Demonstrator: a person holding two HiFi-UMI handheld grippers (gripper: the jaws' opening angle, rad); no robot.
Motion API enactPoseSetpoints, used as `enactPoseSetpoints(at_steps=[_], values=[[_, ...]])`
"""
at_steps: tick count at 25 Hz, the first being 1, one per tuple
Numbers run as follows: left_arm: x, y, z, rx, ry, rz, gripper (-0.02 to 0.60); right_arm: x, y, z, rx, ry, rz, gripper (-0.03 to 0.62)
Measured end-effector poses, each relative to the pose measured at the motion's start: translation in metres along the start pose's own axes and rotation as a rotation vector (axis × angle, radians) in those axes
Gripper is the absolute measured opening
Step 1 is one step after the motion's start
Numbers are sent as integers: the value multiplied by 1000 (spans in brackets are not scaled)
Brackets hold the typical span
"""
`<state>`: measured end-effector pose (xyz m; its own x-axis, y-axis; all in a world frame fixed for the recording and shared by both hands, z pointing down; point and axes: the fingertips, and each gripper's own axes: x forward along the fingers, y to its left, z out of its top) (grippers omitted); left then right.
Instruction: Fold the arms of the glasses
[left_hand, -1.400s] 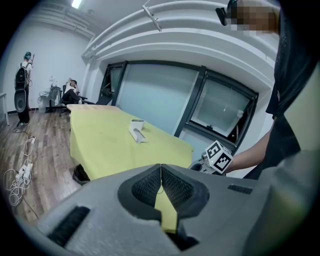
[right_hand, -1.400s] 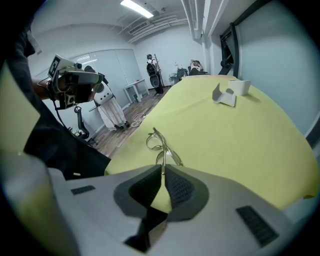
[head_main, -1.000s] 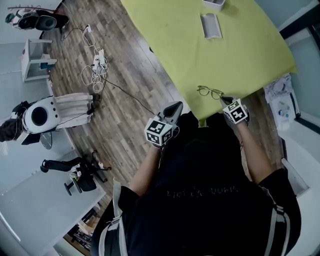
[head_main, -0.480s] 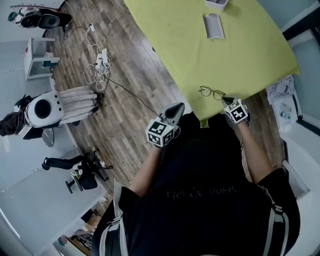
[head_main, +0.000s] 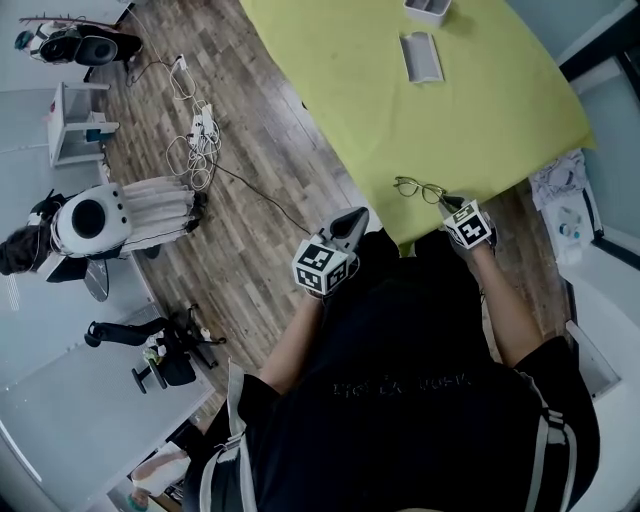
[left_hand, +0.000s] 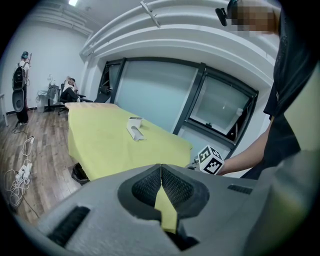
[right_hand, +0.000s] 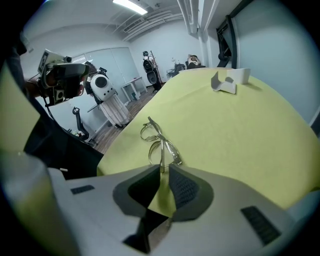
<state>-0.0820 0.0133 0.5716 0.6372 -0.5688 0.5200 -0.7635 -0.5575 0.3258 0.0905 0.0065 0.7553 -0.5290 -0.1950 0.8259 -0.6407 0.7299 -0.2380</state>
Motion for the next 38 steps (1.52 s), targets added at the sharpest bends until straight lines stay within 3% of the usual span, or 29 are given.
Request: enactPoseSetpoints(at_steps=[13, 28, 38], values=[[5, -6, 2, -4, -14, -28, 20, -26, -1, 11, 14, -81, -32, 40], [2, 1, 4, -7, -10, -37, 20, -33, 3, 10, -12, -67, -62, 41], [3, 5, 5, -3, -22, -44, 20, -56, 9, 39, 3, -198, -55, 35]])
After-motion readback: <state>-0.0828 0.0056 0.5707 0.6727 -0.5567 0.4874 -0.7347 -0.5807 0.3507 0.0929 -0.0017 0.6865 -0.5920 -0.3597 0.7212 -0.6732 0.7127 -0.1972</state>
